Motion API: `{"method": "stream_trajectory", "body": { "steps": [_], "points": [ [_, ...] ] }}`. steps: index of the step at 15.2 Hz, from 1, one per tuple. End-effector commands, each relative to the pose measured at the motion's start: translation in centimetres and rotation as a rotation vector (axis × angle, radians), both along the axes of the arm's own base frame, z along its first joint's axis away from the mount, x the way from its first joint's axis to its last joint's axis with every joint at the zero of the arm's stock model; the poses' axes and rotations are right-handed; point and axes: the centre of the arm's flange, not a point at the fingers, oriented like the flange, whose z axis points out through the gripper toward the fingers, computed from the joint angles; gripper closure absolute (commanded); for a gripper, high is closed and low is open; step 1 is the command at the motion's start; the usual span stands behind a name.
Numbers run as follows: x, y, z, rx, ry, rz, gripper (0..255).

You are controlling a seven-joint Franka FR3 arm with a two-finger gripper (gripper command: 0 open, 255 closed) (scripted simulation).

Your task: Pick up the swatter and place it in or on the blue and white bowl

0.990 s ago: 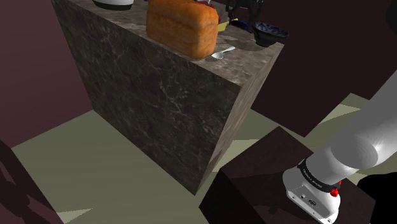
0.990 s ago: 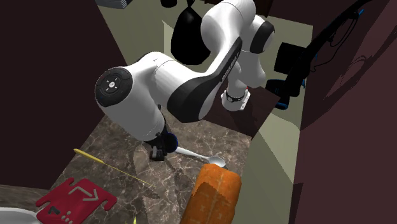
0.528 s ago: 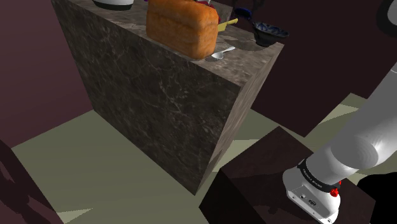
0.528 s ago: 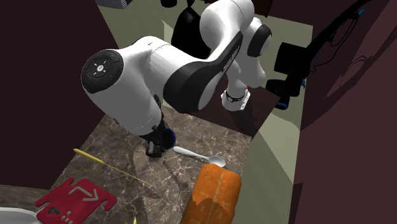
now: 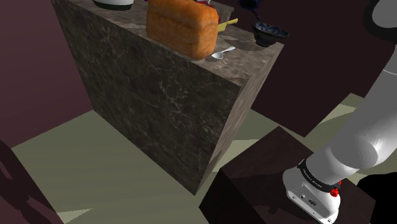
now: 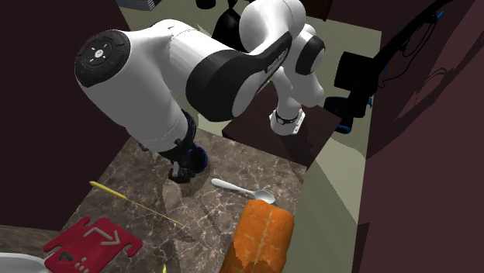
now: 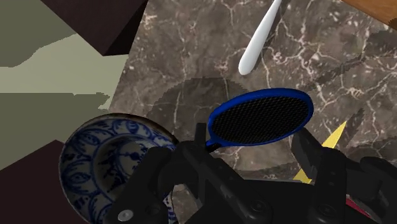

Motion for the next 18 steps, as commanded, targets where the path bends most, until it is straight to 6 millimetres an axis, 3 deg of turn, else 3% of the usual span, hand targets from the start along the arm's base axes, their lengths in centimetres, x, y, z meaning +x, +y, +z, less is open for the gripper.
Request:
{"method": "stream_trajectory", "body": {
  "steps": [1,11,18],
  "points": [
    [-0.6,-2.2,0.3,0.000,0.000,0.000,255],
    [-3.7,-15.2,0.5,0.000,0.000,0.000,255],
    [-3.7,-15.2,-3.2,0.000,0.000,0.000,255]
  ]
}}
